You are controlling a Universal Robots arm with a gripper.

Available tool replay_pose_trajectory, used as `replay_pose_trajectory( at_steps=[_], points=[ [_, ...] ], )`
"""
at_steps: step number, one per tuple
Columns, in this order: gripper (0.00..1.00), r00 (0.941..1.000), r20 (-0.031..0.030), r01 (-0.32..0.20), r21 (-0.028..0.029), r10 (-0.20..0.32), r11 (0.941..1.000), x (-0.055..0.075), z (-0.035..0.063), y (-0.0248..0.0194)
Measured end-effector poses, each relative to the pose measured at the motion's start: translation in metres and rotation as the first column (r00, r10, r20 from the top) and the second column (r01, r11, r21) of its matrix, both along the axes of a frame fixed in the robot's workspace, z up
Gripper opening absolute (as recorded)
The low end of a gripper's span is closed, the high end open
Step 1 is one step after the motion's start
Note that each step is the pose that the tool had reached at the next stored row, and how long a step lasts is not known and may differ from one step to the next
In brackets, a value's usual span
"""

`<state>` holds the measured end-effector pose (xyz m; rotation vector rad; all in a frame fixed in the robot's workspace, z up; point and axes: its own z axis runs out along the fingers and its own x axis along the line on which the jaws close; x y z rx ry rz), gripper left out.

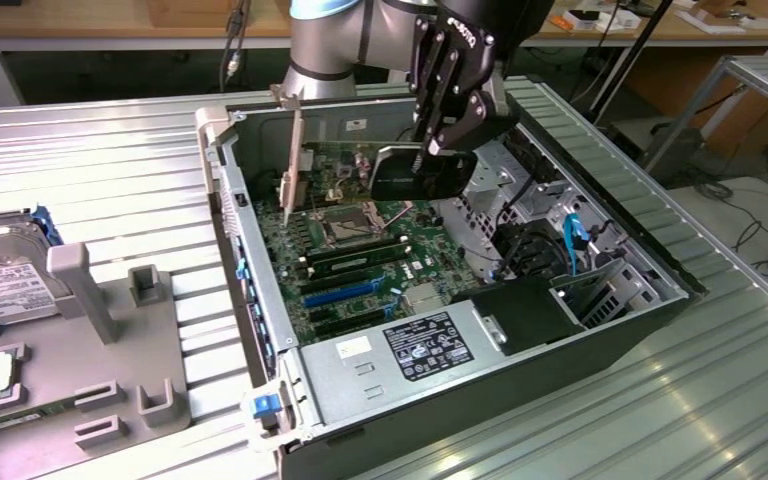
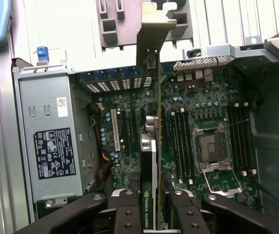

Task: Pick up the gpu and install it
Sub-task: 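Insert the gpu into the slot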

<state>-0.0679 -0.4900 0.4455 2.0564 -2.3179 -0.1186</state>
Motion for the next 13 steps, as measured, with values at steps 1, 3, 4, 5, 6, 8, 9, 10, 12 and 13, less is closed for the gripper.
replay_pose_trajectory(
  at_steps=[1, 3, 4, 5, 6, 8, 9, 10, 12, 13],
  points=[
    [0.27, 1.0, 0.0, 0.0, 0.0, 0.0, 1.0, 0.0, -0.0002, 0.0],
    [0.27, 1.0, 0.0, 0.0, 0.0001, 0.0, 1.0, 0.0003, -0.0007, 0.0],
    [0.27, 1.0, 0.0, 0.0, 0.0001, 0.0, 1.0, 0.0002, -0.0007, 0.0],
    [0.27, 1.0, 0.0, 0.0, 0.0001, 0.0, 1.0, 0.0003, -0.0007, 0.0],
    [0.27, 1.0, 0.0, 0.0, 0.0001, 0.0, 1.0, 0.0004, -0.0008, 0.0],
    [0.27, 1.0, 0.0, 0.0, 0.0, 0.0, 1.0, 0.001, -0.0008, 0.0002],
    [0.27, 1.0, 0.0, 0.0, 0.0, 0.0, 1.0, 0.0015, -0.0008, 0.0003],
    [0.27, 1.0, 0.0, 0.0, 0.0001, 0.0, 1.0, 0.0021, -0.0008, 0.0005],
    [0.27, 1.0, 0.0, 0.0, 0.0, 0.0, 1.0, 0.003, -0.0008, 0.001],
    [0.27, 1.0, 0.0, 0.0, 0.0, 0.0, 1.0, 0.0038, -0.0009, 0.0013]
  ],
)
